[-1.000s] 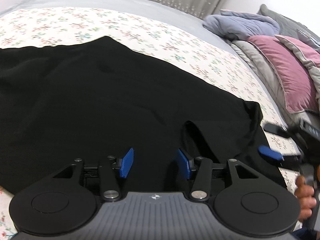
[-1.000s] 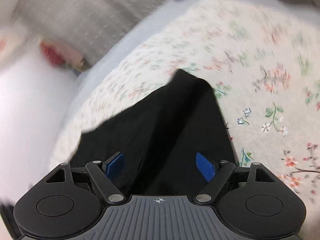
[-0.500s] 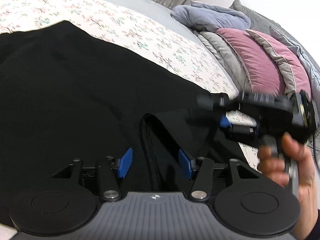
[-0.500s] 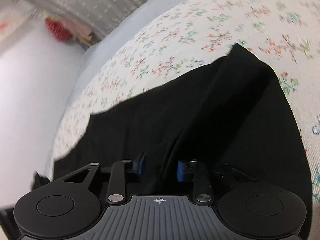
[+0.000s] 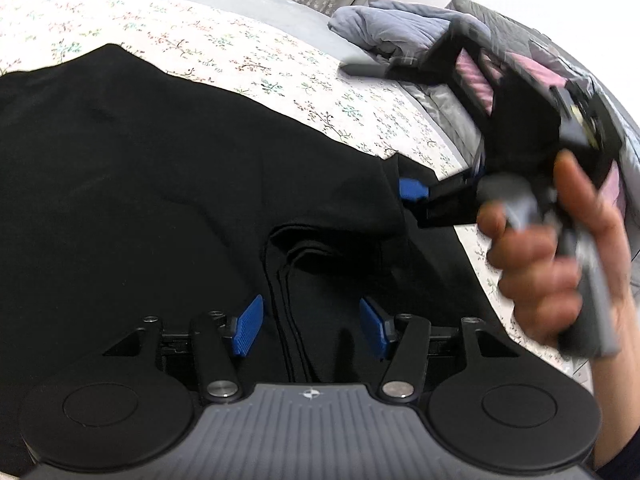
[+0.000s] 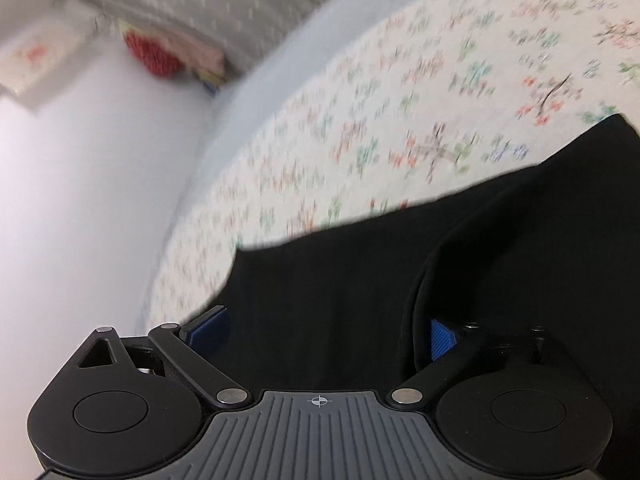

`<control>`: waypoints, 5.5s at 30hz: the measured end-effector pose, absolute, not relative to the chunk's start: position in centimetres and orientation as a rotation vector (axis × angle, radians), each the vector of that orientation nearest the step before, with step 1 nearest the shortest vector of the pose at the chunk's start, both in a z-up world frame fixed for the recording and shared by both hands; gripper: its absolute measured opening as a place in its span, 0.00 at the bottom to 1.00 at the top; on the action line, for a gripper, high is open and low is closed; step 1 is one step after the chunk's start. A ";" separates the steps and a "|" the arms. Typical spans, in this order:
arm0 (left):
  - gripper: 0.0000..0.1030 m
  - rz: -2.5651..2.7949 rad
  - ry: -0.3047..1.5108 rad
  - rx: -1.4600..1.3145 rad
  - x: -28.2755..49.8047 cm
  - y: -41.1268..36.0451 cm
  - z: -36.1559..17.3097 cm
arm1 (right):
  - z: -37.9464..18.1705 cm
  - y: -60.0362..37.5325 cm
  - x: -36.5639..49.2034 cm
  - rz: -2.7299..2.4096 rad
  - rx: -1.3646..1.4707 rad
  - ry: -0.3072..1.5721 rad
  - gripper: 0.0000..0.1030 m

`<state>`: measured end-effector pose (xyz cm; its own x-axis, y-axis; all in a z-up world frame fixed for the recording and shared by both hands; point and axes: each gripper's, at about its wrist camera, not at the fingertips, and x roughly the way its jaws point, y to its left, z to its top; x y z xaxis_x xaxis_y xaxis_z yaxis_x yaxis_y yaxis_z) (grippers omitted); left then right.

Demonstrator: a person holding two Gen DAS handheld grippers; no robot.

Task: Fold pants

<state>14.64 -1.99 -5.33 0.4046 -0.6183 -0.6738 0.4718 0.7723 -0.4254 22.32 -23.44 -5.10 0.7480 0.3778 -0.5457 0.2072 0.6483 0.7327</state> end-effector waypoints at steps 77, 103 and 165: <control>0.66 -0.669 1.093 -0.495 16.9 2.9 -5.6 | -4.0 -8.4 8.5 0.182 -0.051 0.717 0.07; 0.85 -0.650 1.169 -0.583 16.6 2.9 -6.2 | -4.4 -6.4 7.9 0.222 -0.214 0.714 0.12; 0.82 -0.642 1.155 -0.700 17.8 1.9 -7.1 | -6.1 -0.6 7.5 -0.088 -0.420 0.511 0.03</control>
<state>17.77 1.88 -7.08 0.2776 -0.7626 -0.5843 0.0934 0.6267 -0.7736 7.54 -0.59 -6.11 0.8707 -0.1850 -0.4557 -0.0217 0.9112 -0.4113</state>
